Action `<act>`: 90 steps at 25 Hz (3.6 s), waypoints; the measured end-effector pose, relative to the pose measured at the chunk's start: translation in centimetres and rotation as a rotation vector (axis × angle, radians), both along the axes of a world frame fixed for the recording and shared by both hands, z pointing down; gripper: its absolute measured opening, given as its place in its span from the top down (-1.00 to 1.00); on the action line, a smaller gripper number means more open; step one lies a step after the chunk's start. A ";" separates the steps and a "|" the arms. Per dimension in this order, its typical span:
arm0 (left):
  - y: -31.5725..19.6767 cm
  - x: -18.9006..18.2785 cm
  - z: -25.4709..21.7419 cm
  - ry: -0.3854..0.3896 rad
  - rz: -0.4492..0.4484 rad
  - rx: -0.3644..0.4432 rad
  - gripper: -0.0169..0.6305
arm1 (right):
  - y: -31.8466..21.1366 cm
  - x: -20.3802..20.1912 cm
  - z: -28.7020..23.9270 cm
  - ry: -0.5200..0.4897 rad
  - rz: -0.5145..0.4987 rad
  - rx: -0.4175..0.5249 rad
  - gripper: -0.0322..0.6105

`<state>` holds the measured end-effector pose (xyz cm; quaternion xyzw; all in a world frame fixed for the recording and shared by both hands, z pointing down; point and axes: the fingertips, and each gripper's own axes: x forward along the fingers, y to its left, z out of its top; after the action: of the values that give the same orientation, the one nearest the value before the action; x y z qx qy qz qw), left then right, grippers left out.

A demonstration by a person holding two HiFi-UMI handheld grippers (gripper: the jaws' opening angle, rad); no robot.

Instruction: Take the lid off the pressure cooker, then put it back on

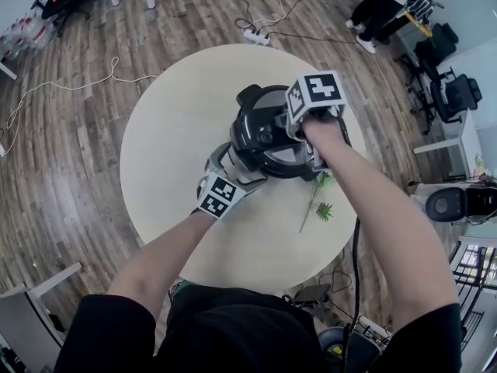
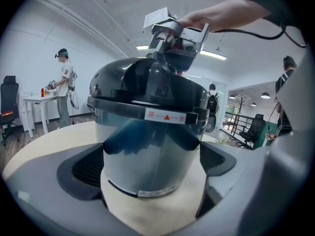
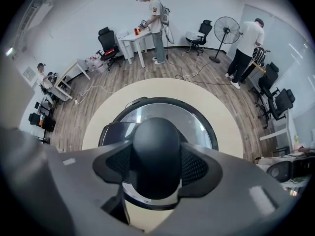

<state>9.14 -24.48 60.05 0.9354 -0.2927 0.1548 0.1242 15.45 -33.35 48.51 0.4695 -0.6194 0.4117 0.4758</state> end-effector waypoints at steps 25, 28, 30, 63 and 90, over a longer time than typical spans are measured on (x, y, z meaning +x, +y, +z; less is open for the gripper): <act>-0.1 -0.1 0.2 -0.009 0.013 0.007 -0.87 | 0.6 -0.6 0.4 0.072 -0.202 -0.088 0.00; -0.2 -0.2 0.1 -0.010 0.016 0.009 -0.87 | 0.6 -0.9 0.3 0.076 -0.282 -0.093 -0.01; -0.2 -0.2 0.2 -0.010 0.017 0.010 -0.87 | 0.7 -1.1 0.3 0.079 -0.375 -0.087 -0.01; 2.1 -10.9 -13.4 0.114 -0.157 0.161 0.45 | 12.2 5.4 -7.1 -0.117 -0.164 0.593 0.41; 10.2 -10.9 -30.8 0.191 -0.266 0.490 0.95 | 25.9 6.5 -15.8 -0.190 0.140 1.387 0.88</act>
<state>-1.80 -14.30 29.21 0.9013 -0.4282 -0.0269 -0.0593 21.94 -7.46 32.69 0.6654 -0.7463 -0.0095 -0.0171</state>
